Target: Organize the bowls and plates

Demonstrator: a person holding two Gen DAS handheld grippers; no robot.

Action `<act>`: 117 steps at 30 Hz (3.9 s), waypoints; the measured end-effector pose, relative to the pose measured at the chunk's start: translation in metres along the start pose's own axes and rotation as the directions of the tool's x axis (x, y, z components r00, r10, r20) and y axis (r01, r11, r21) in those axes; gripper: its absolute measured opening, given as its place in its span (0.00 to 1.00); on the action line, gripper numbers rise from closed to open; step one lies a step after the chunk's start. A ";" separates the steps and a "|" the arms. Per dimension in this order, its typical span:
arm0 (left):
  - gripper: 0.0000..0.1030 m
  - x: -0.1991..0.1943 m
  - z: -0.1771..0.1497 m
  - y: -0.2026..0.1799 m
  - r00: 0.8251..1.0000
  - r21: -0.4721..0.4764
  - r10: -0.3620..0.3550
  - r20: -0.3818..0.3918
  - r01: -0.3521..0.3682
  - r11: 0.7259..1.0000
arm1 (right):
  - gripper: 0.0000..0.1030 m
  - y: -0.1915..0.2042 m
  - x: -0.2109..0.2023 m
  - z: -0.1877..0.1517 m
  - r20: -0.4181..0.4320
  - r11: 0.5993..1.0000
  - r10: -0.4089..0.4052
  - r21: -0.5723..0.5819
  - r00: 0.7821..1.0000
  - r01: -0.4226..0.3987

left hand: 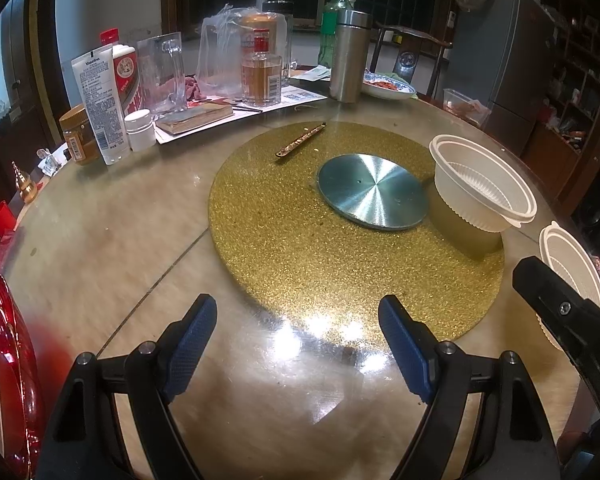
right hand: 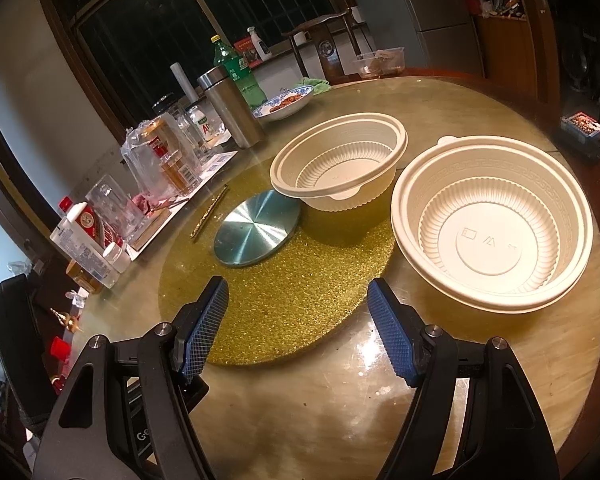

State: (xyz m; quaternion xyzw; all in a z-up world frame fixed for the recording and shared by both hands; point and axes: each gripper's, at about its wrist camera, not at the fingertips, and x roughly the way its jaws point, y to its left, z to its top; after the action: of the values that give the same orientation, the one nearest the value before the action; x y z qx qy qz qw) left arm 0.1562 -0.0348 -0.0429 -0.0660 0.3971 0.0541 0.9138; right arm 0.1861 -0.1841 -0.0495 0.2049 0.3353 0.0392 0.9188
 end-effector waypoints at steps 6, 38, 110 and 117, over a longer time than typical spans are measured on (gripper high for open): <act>0.81 0.000 0.001 0.002 1.000 0.001 0.007 0.005 -0.007 1.000 | 0.71 0.001 0.000 0.000 0.001 1.000 -0.003 -0.003 1.000 0.003; 0.83 0.022 0.068 -0.075 0.998 -0.022 -0.058 -0.014 0.058 0.998 | 0.71 -0.053 -0.034 0.088 -0.029 0.991 0.095 0.100 0.995 -0.092; 0.12 0.072 0.103 -0.111 0.996 0.075 -0.085 -0.026 0.087 0.993 | 0.10 -0.069 0.113 0.164 -0.362 0.995 -0.085 0.023 0.928 0.100; 0.13 0.057 0.104 -0.114 0.996 0.090 -0.088 0.018 0.086 0.992 | 0.10 -0.065 0.092 0.168 -0.321 0.995 -0.078 0.028 0.944 0.091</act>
State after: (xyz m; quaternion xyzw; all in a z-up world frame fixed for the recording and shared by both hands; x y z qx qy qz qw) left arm 0.2865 -0.1275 -0.0055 -0.0416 0.3856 -0.0028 0.9217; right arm 0.3596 -0.2827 -0.0147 0.2006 0.4889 0.0254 0.8486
